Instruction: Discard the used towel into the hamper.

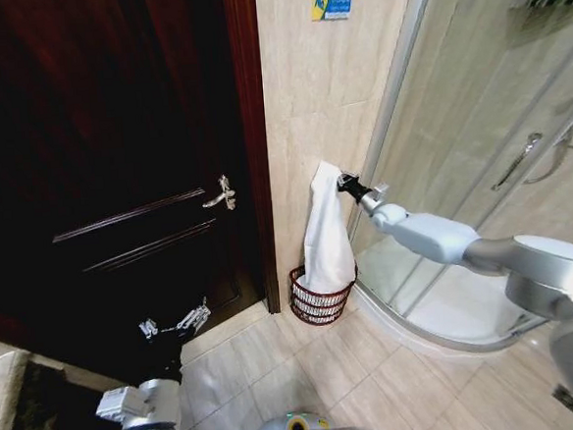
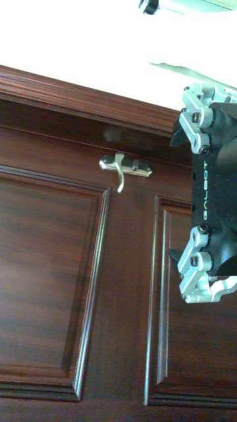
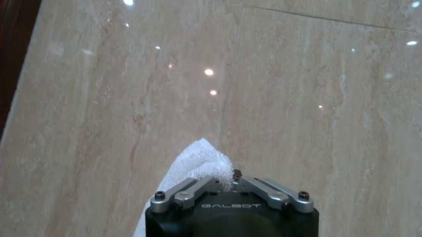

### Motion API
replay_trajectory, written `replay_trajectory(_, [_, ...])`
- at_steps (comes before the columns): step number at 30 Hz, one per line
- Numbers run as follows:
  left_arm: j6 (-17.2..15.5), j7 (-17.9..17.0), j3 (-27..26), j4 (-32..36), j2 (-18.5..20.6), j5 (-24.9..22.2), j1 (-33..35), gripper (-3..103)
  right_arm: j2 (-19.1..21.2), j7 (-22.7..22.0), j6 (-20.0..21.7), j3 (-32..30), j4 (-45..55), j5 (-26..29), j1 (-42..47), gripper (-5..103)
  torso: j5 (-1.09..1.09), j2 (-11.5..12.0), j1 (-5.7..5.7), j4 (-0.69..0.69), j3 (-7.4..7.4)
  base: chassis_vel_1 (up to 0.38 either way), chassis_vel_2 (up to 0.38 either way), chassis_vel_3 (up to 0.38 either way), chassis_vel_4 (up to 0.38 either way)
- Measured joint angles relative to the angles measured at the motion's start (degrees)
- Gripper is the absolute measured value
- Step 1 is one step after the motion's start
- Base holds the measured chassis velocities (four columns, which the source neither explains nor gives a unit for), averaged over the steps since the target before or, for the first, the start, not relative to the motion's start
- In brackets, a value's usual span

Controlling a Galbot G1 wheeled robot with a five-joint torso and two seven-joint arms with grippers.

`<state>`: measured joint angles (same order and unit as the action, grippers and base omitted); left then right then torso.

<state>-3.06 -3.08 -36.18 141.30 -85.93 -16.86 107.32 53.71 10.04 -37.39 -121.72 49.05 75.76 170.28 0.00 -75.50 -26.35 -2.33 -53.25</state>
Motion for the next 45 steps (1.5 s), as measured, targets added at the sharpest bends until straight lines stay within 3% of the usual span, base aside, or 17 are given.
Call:
replay_trajectory(10, [0.0, 0.0, 0.0, 0.0, 0.0, 0.0, 0.0, 100, -3.4, -1.5, 0.2, 2.5, 4.5, -0.5, -0.1, 2, 0.01, 0.0, 0.00, -0.01, 0.00, 0.000, 0.000, 0.000, 0.000])
replay_trajectory(20, [0.0, 0.0, 0.0, 0.0, 0.0, 0.0, 0.0, 100, -8.8, 0.3, 4.8, 0.7, 8.3, -4.3, -0.9, 2, 0.03, 0.0, 0.00, -0.01, 0.00, 0.000, 0.000, 0.000, 0.000])
replay_trajectory(25, [0.0, 0.0, 0.0, 0.0, 0.0, 0.0, 0.0, 100, -11.1, 0.9, 6.1, 4.5, 10.0, -3.6, -6.6, 2, -0.07, 0.0, 0.00, 0.00, 0.02, 0.000, 0.000, 0.000, 0.000])
replay_trajectory(28, [0.0, 0.0, 0.0, 0.0, 0.0, 0.0, 0.0, 100, -11.3, 1.5, 6.1, 5.7, 9.6, -3.3, -7.6, 2, 0.01, 0.0, 0.00, -0.02, 0.01, 0.000, 0.000, 0.000, 0.000])
replay_trajectory(33, [0.0, 0.0, 0.0, 0.0, 0.0, 0.0, 0.0, 100, -10.7, 2.7, 4.7, 2.5, 7.4, -5.3, -5.0, 2, 0.06, 0.0, 0.00, 0.00, 0.00, 0.000, 0.000, 0.000, 0.000])
replay_trajectory(40, [0.0, 0.0, 0.0, 0.0, 0.0, 0.0, 0.0, 100, -9.4, 2.9, 4.1, 4.6, 6.5, -5.8, -7.4, 2, -0.07, 0.0, 0.00, -0.01, 0.01, 0.000, 0.000, 0.000, 0.000])
replay_trajectory(45, [0.0, 0.0, 0.0, 0.0, 0.0, 0.0, 0.0, 100, -8.4, 1.8, 4.0, 3.6, 4.8, -9.3, -2.6, 2, 0.03, 0.0, 0.00, -0.03, 0.00, 0.000, 0.000, 0.000, 0.000])
